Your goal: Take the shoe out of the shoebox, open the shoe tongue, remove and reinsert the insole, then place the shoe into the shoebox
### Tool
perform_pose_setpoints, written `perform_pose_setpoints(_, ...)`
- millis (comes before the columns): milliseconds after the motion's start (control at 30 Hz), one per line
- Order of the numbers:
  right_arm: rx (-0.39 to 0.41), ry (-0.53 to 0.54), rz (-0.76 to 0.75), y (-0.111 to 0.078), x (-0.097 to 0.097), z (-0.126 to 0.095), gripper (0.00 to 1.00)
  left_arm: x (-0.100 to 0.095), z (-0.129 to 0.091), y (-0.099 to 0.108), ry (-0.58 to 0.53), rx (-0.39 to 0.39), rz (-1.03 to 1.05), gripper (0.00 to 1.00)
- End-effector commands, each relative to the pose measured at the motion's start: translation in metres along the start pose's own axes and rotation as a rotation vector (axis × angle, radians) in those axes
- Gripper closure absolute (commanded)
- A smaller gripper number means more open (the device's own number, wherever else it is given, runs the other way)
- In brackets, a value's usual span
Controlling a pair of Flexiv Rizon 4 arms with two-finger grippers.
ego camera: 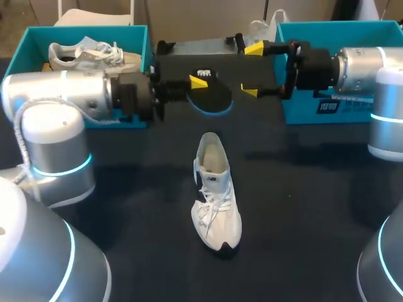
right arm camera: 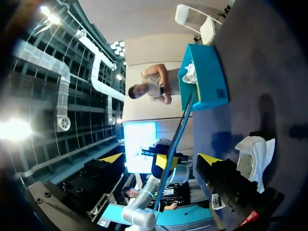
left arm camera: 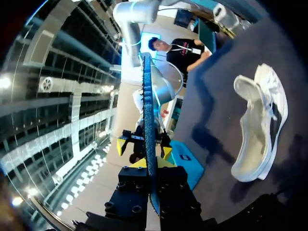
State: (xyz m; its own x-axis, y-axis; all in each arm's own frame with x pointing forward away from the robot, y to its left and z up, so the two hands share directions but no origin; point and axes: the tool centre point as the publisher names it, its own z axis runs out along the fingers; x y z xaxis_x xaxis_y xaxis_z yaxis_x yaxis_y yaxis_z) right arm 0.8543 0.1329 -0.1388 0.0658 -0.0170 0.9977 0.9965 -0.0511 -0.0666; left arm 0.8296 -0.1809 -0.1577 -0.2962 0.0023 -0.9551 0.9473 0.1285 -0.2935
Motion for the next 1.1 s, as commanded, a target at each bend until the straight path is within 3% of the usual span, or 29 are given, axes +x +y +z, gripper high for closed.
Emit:
perform_pose_setpoints(33,0.004,-0.008,0.002,0.0,0.002,-0.003,0.0,-0.001,-0.022,-0.006,-0.024,0.073,-0.334,1.0)
perform_pose_setpoints(300,0.004,-0.008,0.002,0.0,0.002,-0.003,0.0,-0.001,-0.022,-0.006,-0.024,0.073,-0.334,1.0)
perform_pose_setpoints(433,0.004,-0.008,0.002,0.0,0.002,-0.003,0.0,-0.007,-0.018,-0.007,0.008,0.062,-0.657,1.0)
perform_pose_setpoints(567,0.004,-0.008,0.002,0.0,0.002,-0.003,0.0,-0.014,-0.017,-0.005,0.145,0.045,-1.151,1.0)
perform_pose_setpoints(600,0.004,-0.008,0.002,0.0,0.002,-0.003,0.0,-0.016,-0.018,-0.006,0.193,0.057,-1.198,1.0)
perform_pose_setpoints(967,0.004,-0.008,0.002,0.0,0.002,-0.003,0.0,-0.016,-0.018,-0.006,0.193,0.057,-1.198,1.0)
perform_pose_setpoints(1100,0.004,-0.008,0.002,0.0,0.002,-0.003,0.0,-0.01,-0.021,-0.004,0.235,0.093,-1.479,1.0)
